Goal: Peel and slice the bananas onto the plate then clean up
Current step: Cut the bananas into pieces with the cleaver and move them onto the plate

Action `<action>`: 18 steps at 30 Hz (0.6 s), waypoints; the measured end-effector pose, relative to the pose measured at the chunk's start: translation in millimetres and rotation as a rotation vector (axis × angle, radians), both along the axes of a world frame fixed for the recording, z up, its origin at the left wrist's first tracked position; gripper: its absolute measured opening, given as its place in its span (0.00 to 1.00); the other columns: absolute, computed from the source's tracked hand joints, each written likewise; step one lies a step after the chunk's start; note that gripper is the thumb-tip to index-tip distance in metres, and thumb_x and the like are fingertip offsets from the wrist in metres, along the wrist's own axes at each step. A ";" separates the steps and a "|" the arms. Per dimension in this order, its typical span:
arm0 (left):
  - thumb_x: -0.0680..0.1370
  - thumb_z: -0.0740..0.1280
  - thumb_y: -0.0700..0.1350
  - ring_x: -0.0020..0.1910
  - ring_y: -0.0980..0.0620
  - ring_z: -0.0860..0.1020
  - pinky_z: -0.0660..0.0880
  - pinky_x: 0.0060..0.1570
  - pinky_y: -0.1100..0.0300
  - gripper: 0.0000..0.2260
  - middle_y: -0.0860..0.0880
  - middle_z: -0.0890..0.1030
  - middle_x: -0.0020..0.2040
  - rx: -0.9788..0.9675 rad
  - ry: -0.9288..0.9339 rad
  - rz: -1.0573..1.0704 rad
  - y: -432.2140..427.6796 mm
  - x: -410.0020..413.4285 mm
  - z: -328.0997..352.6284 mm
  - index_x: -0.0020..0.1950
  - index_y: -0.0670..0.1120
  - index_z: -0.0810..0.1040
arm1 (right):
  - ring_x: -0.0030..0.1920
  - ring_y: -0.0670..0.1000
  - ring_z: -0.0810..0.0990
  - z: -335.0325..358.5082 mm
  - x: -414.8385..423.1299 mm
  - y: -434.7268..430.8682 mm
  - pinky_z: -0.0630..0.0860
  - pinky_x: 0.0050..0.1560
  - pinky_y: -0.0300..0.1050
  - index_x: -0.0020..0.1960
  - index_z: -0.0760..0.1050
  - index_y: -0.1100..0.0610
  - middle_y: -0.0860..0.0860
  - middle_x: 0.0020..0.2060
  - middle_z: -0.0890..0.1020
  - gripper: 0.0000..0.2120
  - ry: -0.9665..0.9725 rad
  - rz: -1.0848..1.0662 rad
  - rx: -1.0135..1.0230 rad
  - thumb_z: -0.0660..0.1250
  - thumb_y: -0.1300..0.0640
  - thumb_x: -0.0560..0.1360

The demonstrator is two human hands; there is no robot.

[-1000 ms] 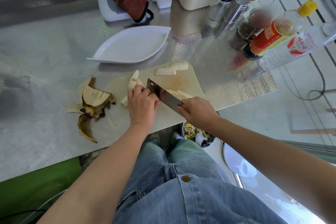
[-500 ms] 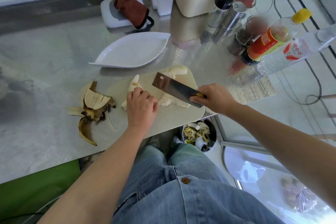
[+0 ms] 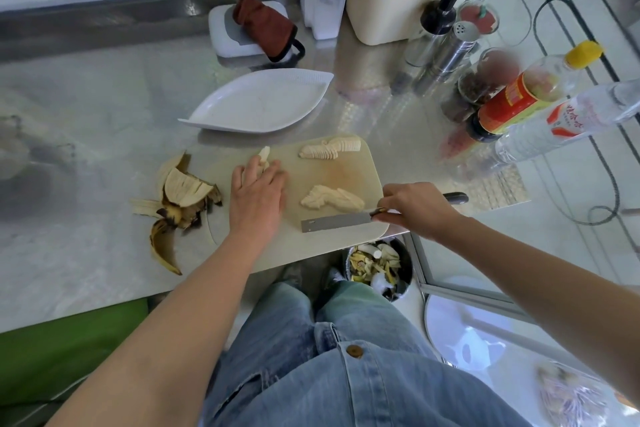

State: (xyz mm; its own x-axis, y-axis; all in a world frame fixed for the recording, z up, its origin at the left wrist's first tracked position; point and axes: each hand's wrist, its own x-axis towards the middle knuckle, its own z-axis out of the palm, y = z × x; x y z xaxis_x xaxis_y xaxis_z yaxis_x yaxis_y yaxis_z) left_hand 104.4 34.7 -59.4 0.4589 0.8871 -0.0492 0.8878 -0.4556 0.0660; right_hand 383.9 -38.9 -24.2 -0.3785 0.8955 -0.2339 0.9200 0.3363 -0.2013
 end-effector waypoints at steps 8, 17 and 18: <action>0.76 0.67 0.51 0.74 0.44 0.59 0.52 0.70 0.46 0.18 0.51 0.73 0.69 -0.064 0.043 -0.049 5.9 -1.5 3.0 0.65 0.47 0.76 | 0.29 0.55 0.76 1.0 -1.1 31.4 0.55 0.28 0.38 0.42 0.82 0.56 0.52 0.35 0.77 0.11 -0.011 -0.055 0.050 0.70 0.49 0.74; 0.75 0.67 0.50 0.74 0.46 0.60 0.56 0.71 0.44 0.19 0.52 0.75 0.68 -0.062 0.033 -0.046 5.5 -3.7 3.0 0.64 0.48 0.76 | 0.30 0.57 0.75 -0.7 -1.6 59.3 0.63 0.28 0.43 0.41 0.81 0.58 0.53 0.36 0.76 0.13 -0.031 -0.058 0.076 0.69 0.48 0.74; 0.75 0.67 0.51 0.73 0.46 0.61 0.56 0.70 0.45 0.19 0.53 0.74 0.68 -0.064 0.036 -0.042 5.1 -3.4 3.1 0.65 0.48 0.76 | 0.31 0.57 0.75 -1.2 -2.7 61.1 0.63 0.29 0.43 0.42 0.81 0.58 0.53 0.37 0.76 0.13 -0.037 -0.070 0.076 0.68 0.48 0.75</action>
State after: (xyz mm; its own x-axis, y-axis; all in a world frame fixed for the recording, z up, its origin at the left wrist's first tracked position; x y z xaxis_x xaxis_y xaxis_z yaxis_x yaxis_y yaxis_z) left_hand 101.0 39.7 -56.3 0.4921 0.8619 -0.1225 0.8705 -0.4879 0.0641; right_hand 381.2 22.2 -25.3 -0.3064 0.9353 -0.1770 0.9482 0.2836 -0.1430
